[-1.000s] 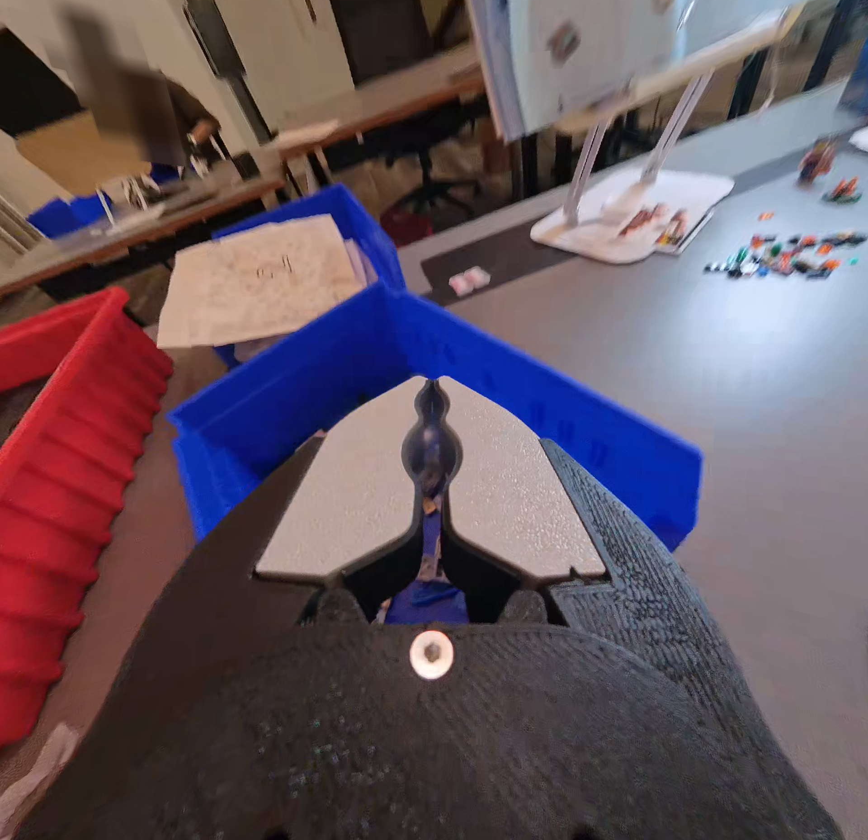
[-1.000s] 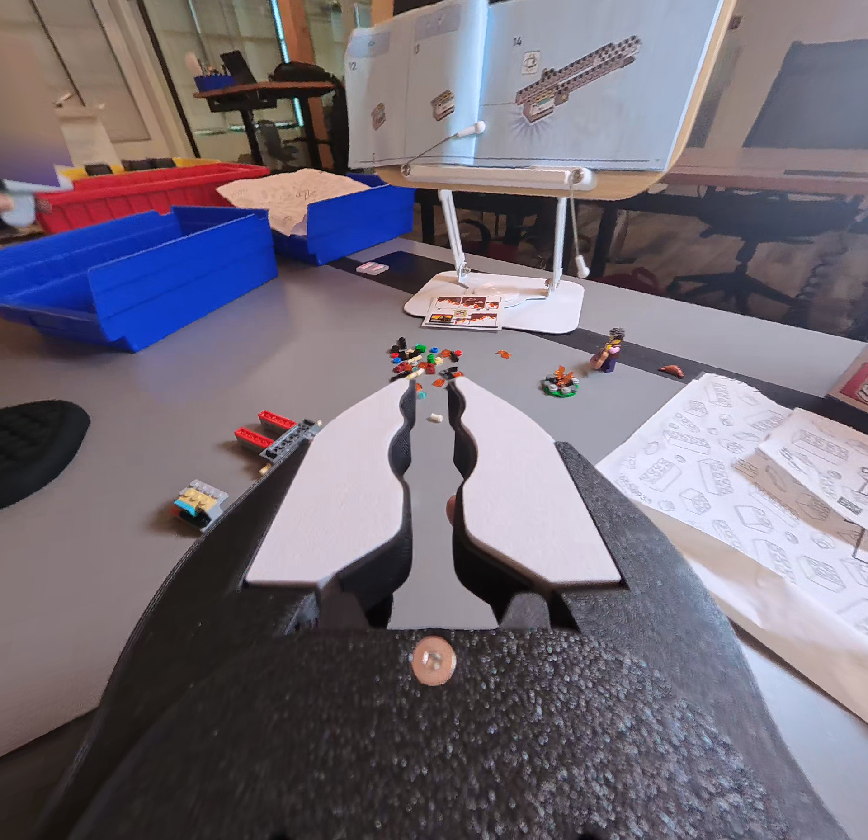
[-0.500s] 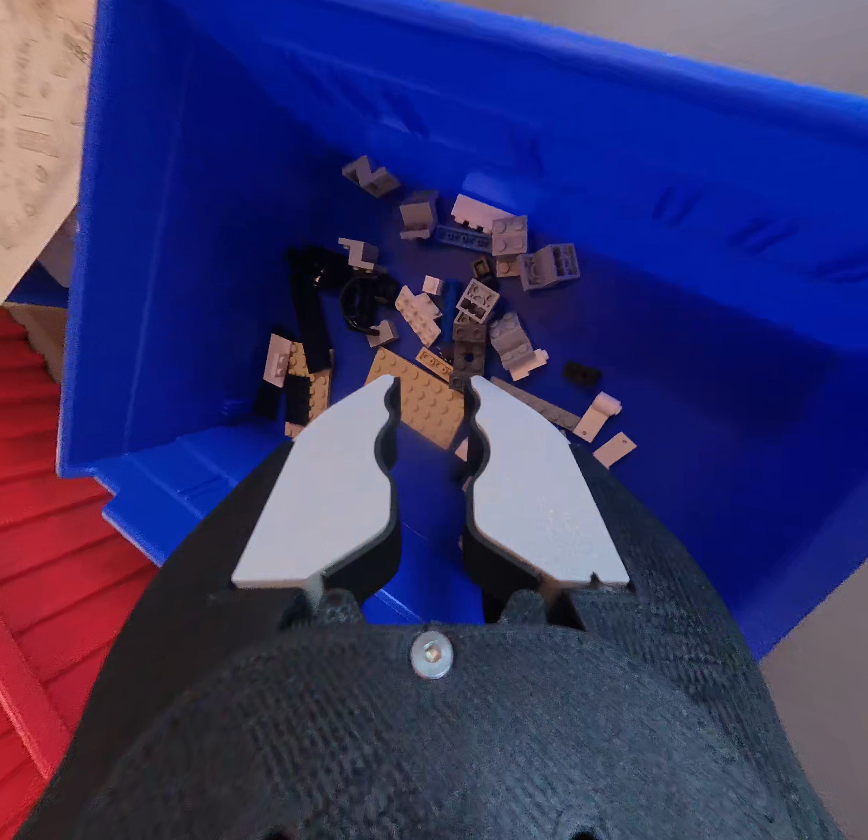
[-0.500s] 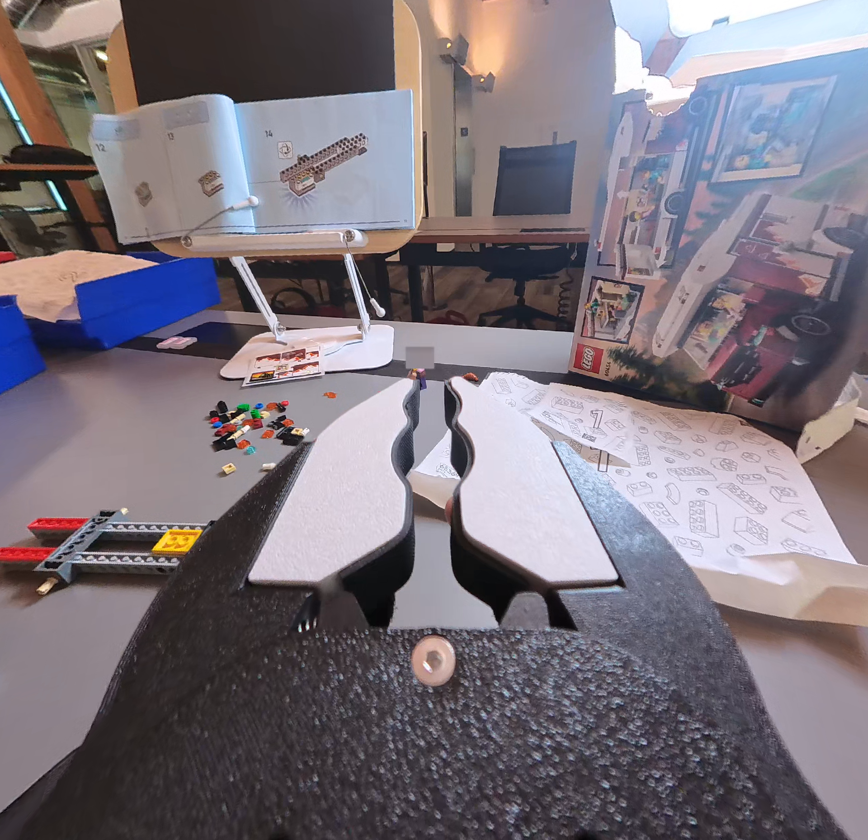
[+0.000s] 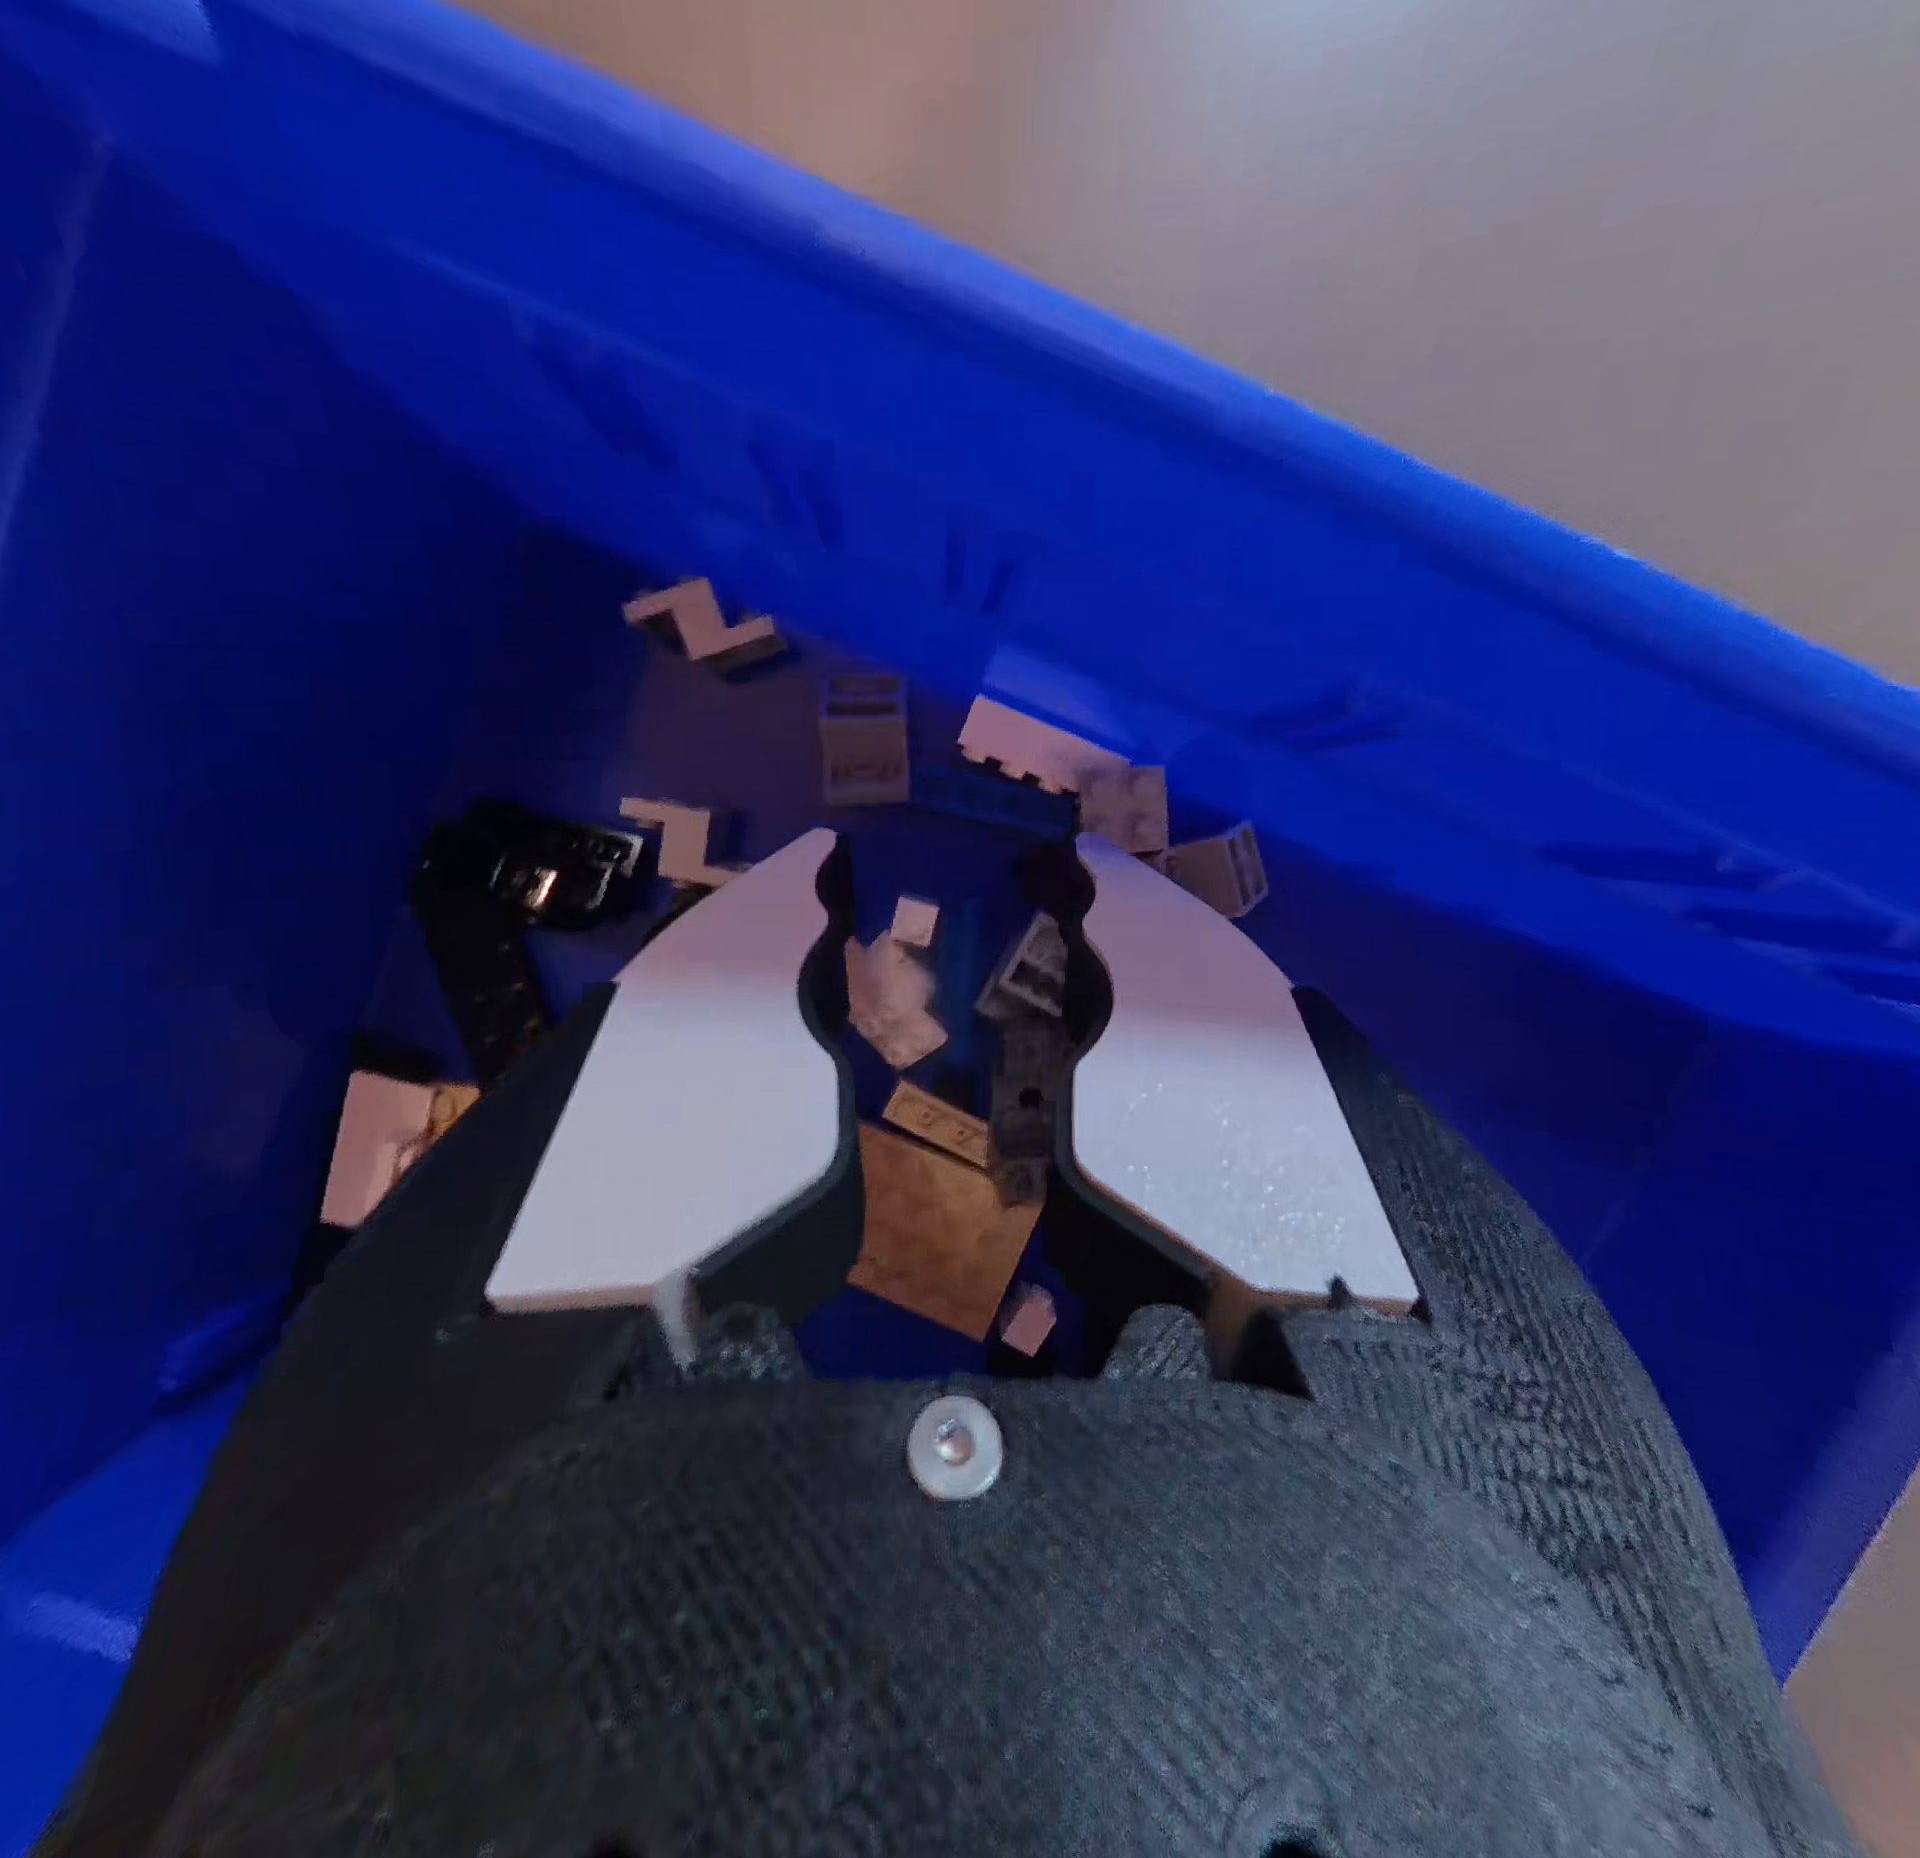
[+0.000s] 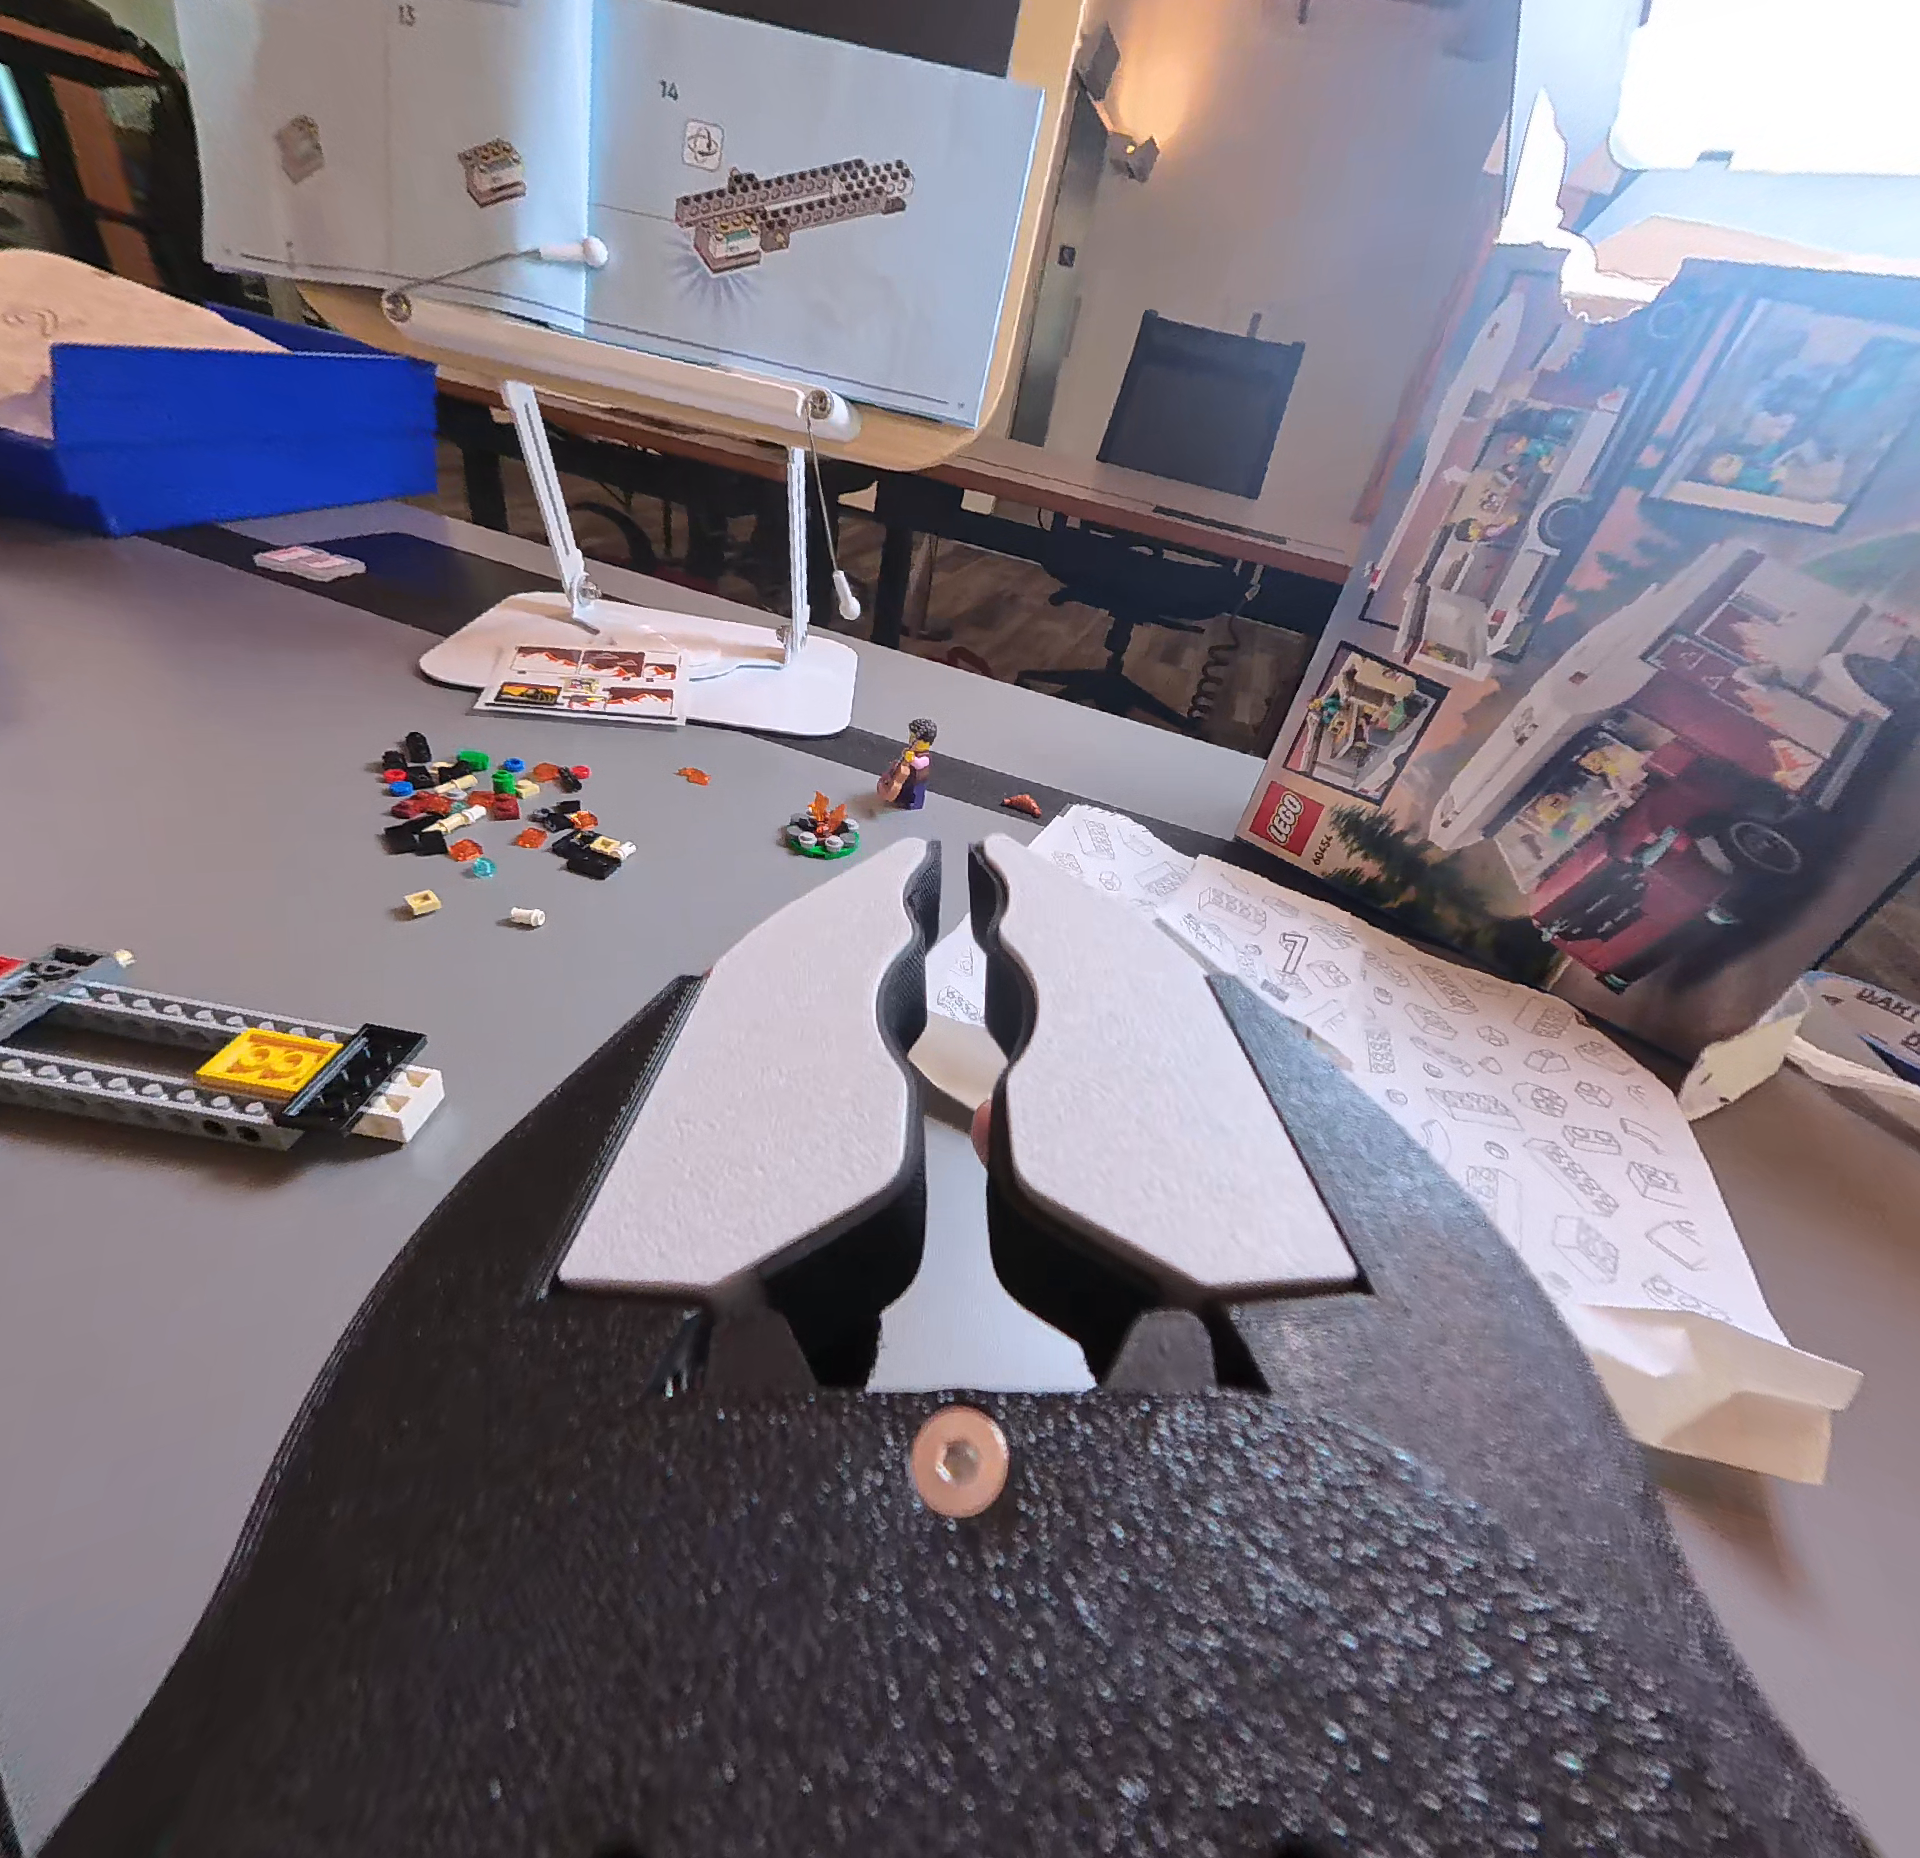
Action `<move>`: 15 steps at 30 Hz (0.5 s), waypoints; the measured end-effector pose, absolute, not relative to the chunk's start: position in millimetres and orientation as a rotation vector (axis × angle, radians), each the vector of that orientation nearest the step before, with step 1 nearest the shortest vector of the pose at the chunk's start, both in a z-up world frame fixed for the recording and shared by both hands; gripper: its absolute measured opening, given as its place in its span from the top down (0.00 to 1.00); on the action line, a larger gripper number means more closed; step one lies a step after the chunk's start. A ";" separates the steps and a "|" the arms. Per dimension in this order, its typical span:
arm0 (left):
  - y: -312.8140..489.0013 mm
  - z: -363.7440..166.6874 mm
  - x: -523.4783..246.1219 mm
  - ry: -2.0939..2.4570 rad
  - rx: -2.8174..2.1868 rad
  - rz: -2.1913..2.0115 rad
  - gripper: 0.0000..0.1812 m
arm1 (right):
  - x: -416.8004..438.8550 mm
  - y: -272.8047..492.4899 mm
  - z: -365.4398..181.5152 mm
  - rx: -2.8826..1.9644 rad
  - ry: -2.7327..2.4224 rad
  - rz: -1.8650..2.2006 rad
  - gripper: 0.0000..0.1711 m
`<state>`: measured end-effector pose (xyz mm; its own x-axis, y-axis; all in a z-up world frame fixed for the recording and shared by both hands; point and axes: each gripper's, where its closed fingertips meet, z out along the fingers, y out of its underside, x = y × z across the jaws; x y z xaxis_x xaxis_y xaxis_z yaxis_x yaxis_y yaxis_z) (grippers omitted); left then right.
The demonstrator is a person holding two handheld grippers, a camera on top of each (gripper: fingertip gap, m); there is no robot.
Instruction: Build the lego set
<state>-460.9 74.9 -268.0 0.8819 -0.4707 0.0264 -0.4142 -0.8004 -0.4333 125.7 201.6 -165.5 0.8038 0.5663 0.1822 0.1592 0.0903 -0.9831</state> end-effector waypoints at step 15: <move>51.3 -260.3 -457.4 0.941 -2.688 -0.149 0.99 | 123.2 204.3 -172.4 -1.507 -0.621 0.328 0.98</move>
